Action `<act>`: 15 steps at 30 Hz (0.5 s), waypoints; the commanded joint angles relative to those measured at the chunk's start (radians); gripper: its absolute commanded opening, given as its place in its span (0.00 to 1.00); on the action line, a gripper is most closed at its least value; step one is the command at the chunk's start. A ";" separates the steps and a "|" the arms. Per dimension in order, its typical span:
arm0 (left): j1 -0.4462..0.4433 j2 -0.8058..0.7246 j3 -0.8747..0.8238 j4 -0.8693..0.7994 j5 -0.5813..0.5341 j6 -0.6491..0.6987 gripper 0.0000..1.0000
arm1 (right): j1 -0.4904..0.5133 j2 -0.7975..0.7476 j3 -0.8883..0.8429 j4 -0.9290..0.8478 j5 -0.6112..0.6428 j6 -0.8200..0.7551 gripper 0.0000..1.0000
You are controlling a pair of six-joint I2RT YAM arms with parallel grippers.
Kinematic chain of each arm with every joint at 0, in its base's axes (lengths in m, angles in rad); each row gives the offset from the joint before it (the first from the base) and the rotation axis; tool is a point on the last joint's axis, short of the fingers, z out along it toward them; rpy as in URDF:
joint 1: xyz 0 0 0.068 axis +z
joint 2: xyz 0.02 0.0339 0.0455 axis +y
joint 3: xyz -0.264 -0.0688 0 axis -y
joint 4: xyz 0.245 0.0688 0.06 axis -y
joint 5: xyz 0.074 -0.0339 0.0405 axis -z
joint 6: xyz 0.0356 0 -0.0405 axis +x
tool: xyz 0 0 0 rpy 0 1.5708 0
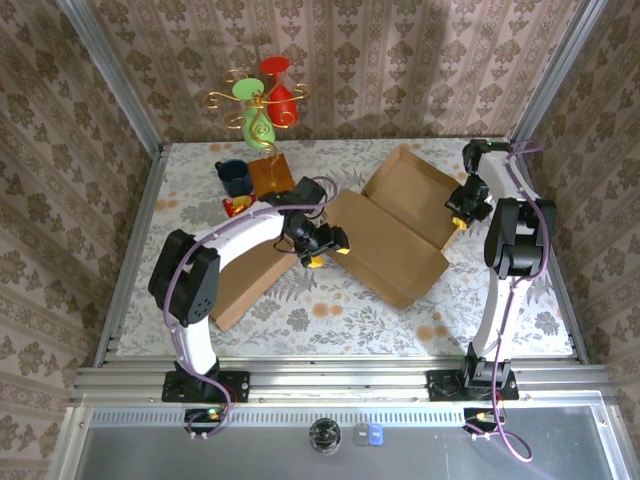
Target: Fold the paper box
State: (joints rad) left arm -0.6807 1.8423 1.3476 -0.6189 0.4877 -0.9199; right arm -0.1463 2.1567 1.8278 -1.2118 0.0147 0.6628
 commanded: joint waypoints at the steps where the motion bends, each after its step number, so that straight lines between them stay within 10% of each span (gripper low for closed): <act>1: -0.009 -0.037 -0.098 0.285 0.051 -0.174 0.71 | -0.023 0.075 -0.007 0.017 -0.014 0.020 0.00; 15: -0.050 0.011 -0.221 0.711 -0.036 -0.315 0.54 | -0.044 0.091 -0.006 0.017 -0.043 0.008 0.00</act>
State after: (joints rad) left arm -0.7261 1.8393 1.1484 -0.0074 0.4740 -1.2083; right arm -0.1875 2.1864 1.8404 -1.2144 -0.0517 0.6628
